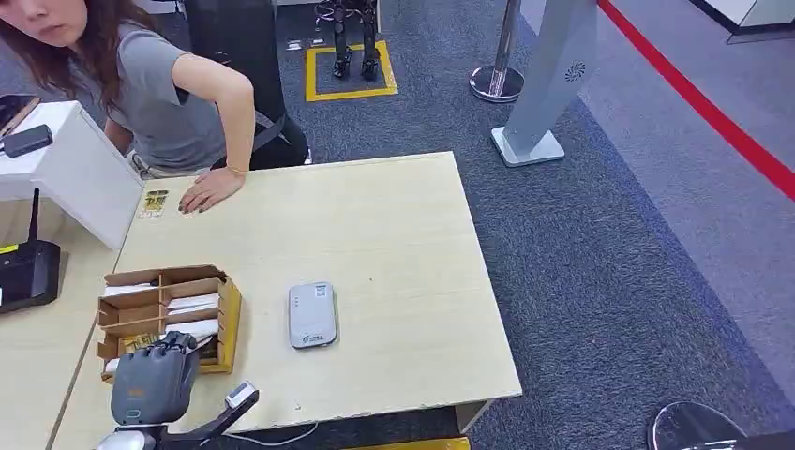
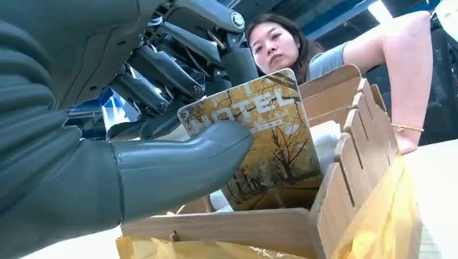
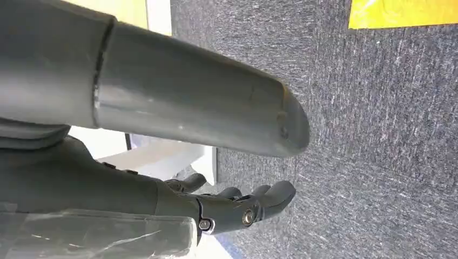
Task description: Pass the card to the sensor for recognition and then transmit it.
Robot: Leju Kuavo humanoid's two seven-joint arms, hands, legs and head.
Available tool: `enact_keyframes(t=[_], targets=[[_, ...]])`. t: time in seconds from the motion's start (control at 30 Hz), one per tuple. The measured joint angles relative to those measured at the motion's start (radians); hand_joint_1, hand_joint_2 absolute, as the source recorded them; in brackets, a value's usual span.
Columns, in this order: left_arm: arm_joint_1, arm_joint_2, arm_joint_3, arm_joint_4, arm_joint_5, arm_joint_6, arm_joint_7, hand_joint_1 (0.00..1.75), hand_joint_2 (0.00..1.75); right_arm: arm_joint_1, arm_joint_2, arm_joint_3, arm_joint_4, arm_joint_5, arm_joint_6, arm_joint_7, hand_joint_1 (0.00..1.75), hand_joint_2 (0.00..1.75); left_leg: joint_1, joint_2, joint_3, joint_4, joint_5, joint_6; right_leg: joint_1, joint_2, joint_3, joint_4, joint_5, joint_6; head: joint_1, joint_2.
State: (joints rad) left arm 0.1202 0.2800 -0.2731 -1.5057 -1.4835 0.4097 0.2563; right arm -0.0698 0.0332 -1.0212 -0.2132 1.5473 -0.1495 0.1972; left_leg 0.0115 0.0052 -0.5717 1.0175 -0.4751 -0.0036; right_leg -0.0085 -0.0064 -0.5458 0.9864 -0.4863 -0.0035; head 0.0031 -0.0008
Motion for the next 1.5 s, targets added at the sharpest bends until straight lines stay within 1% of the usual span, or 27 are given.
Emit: enact_keyframes(t=[0.07,0.17,0.27,0.37,0.47,0.6,0.7,0.8,0.87,0.97,1.07,1.1,1.13,1.17,1.23,1.3,1.4,1.5], targets=[[-0.005,-0.002,0.0,-0.019,0.016,0.011,-0.021,1.75,1.75,0.0,0.0,0.0,0.0,0.0,-0.001,-0.003,0.0,0.0,0.0,0.0,0.0,0.0,0.0,0.0,0.0,0.0,0.0,0.0,0.0,0.0,0.0,0.0],[-0.027,-0.002,0.0,-0.089,0.093,0.043,-0.064,1.75,1.75,-0.001,0.0,0.0,0.0,0.0,-0.002,-0.011,0.0,0.0,0.0,0.0,0.0,0.0,0.0,0.0,0.0,0.0,0.0,0.0,0.0,0.0,0.0,0.0],[-0.073,0.009,0.011,-0.205,0.239,0.048,-0.121,1.75,1.75,-0.002,0.0,0.0,0.0,0.0,-0.002,-0.019,0.0,0.0,0.0,0.0,0.0,0.0,0.001,0.0,0.0,0.0,0.0,0.0,0.001,0.0,0.0,0.0],[-0.133,0.027,0.042,-0.288,0.301,0.04,-0.145,1.75,1.75,-0.004,0.0,0.0,0.0,0.0,-0.002,-0.026,0.0,0.0,0.0,0.0,0.0,0.0,0.001,0.0,0.0,0.0,0.0,0.0,0.001,-0.001,0.0,0.0],[-0.185,0.042,0.071,-0.336,0.322,0.034,-0.158,1.75,1.75,-0.007,0.0,0.001,0.0,0.002,-0.002,-0.029,0.0,0.0,0.0,0.0,0.0,0.0,0.001,-0.001,0.0,0.0,0.0,0.001,0.001,-0.001,0.0,0.0],[-0.245,0.053,0.091,-0.354,0.318,0.029,-0.166,1.75,1.75,-0.01,0.0,0.003,0.0,0.004,-0.002,-0.032,0.0,0.0,0.0,0.0,0.0,0.0,0.001,-0.001,0.0,0.0,0.0,0.001,0.001,-0.001,0.0,0.0],[-0.314,0.068,0.127,-0.35,0.284,0.012,-0.138,1.75,1.75,-0.015,0.0,0.008,0.0,0.014,0.0,-0.033,0.0,0.0,0.0,0.0,0.0,0.0,0.001,-0.001,0.0,0.0,0.0,0.001,0.001,-0.001,0.0,0.0],[-0.383,0.089,0.167,-0.289,0.253,-0.015,-0.121,1.75,1.75,-0.023,0.0,0.014,0.0,0.023,0.009,-0.027,0.0,0.0,0.0,0.0,0.0,0.0,0.002,-0.001,0.0,0.0,0.0,0.001,0.002,-0.002,0.0,0.0],[-0.444,0.109,0.201,-0.191,0.245,-0.018,-0.125,1.75,1.75,-0.033,0.001,0.027,0.0,0.024,0.018,-0.019,0.0,0.0,0.001,0.001,0.0,0.0,0.003,-0.002,0.0,0.0,0.0,0.001,0.003,-0.003,0.0,0.0],[-0.473,0.121,0.217,-0.126,0.239,-0.016,-0.127,1.75,1.75,-0.036,0.001,0.034,0.0,0.024,0.018,-0.019,0.0,0.0,0.001,0.001,0.0,0.0,0.003,-0.002,0.0,0.0,-0.001,0.002,0.003,-0.003,0.0,0.0],[-0.495,0.129,0.219,-0.063,0.208,-0.032,-0.124,1.75,1.75,-0.04,0.001,0.044,0.0,0.024,0.023,-0.014,0.0,0.0,0.001,0.0,0.0,0.0,0.003,-0.002,0.0,0.0,-0.001,0.001,0.003,-0.003,0.0,0.0],[-0.514,0.131,0.219,-0.015,0.191,-0.032,-0.126,1.75,1.75,-0.043,0.001,0.052,0.0,0.024,0.028,-0.009,0.0,0.0,0.001,0.0,0.0,0.0,0.003,-0.002,0.0,0.0,-0.001,0.001,0.003,-0.003,0.0,0.0],[-0.521,0.132,0.218,0.01,0.185,-0.031,-0.13,1.75,1.75,-0.045,0.001,0.056,0.0,0.024,0.03,-0.008,0.0,0.0,0.001,0.001,0.0,0.0,0.003,-0.002,0.0,0.001,-0.001,0.001,0.003,-0.003,0.0,0.0],[-0.539,0.132,0.217,0.064,0.173,-0.021,-0.144,1.75,1.75,-0.05,0.001,0.062,0.0,0.023,0.035,-0.005,0.0,0.0,0.001,0.001,0.0,0.0,0.003,-0.002,0.0,0.001,-0.001,0.001,0.003,-0.003,0.0,0.0],[-0.559,0.13,0.206,0.131,0.155,-0.004,-0.158,1.75,1.75,-0.053,0.001,0.071,0.0,0.023,0.036,-0.004,0.0,0.0,0.001,0.001,0.0,0.0,0.003,-0.002,0.0,0.002,-0.001,0.001,0.003,-0.003,0.0,0.0],[-0.572,0.125,0.187,0.18,0.143,0.017,-0.171,1.75,1.75,-0.056,0.001,0.081,0.0,0.024,0.036,-0.003,0.0,0.0,0.001,0.001,0.0,0.0,0.003,-0.002,0.0,0.002,-0.002,0.001,0.003,-0.002,0.0,0.0],[-0.587,0.115,0.153,0.23,0.138,0.034,-0.198,1.75,1.75,-0.061,0.001,0.09,0.0,0.024,0.037,-0.003,0.0,0.0,0.0,0.001,0.0,0.001,0.003,-0.002,0.0,0.002,-0.001,0.001,0.004,-0.002,0.0,0.0],[-0.59,0.104,0.121,0.245,0.143,0.041,-0.217,1.75,1.75,-0.063,0.001,0.093,0.0,0.023,0.038,-0.003,0.0,0.0,0.0,0.001,0.0,0.001,0.003,-0.002,0.0,0.002,-0.002,0.001,0.004,-0.002,0.0,0.0]])
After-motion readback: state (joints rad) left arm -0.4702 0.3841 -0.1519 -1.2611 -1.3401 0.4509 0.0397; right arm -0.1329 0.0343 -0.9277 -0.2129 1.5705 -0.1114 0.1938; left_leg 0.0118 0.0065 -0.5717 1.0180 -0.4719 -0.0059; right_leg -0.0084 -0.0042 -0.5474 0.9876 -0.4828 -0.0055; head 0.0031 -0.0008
